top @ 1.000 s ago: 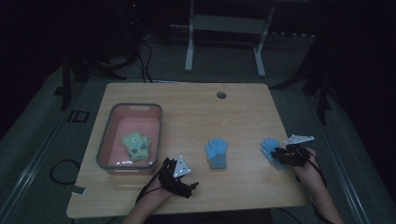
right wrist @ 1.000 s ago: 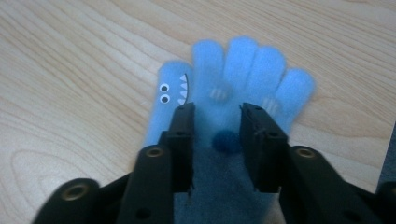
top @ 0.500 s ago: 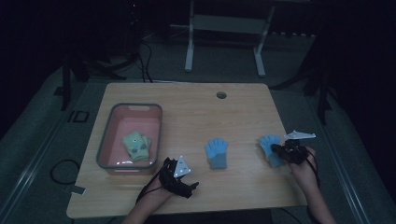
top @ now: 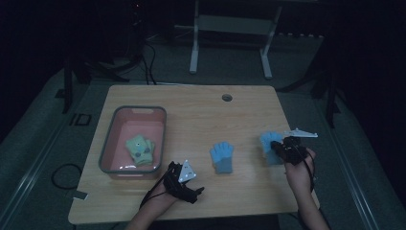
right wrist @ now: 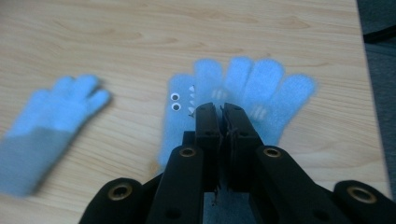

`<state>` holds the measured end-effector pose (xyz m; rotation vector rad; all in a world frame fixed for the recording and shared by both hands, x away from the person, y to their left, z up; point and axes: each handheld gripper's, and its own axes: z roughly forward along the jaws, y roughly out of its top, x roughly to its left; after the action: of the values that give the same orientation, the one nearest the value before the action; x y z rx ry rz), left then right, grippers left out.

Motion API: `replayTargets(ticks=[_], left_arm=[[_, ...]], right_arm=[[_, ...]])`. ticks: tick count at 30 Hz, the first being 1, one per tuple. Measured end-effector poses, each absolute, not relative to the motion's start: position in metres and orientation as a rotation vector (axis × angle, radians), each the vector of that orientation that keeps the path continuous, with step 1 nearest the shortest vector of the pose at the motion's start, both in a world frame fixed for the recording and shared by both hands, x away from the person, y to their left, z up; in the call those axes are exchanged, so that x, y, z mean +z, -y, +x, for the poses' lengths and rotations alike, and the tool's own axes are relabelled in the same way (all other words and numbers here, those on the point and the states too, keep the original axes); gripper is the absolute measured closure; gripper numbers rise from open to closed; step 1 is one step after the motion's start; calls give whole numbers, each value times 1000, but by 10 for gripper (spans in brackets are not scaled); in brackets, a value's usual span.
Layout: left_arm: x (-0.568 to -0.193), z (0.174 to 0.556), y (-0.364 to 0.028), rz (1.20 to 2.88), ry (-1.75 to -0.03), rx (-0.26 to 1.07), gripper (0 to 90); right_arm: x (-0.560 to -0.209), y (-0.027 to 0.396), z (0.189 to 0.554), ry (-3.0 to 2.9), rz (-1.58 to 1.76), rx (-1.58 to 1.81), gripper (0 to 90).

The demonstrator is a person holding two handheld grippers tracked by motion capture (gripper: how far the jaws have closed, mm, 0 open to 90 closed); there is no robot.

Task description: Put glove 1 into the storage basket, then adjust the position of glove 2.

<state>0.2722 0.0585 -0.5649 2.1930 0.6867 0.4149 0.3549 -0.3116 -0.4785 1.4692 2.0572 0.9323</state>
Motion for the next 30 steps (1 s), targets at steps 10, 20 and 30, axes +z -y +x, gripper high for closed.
replayTargets(ticks=[10,20,30], left_arm=[[-565,272,-58,2198,-679,415,42],[-564,271,-58,2198,-671,414,42],[-564,271,-58,2201,-669,413,42]], right_arm=[[-485,282,363,-2087,1459,949,854],[-521,275,368,-2120,1528,880,850],[-540,278,370,-2145,1558,846,733]])
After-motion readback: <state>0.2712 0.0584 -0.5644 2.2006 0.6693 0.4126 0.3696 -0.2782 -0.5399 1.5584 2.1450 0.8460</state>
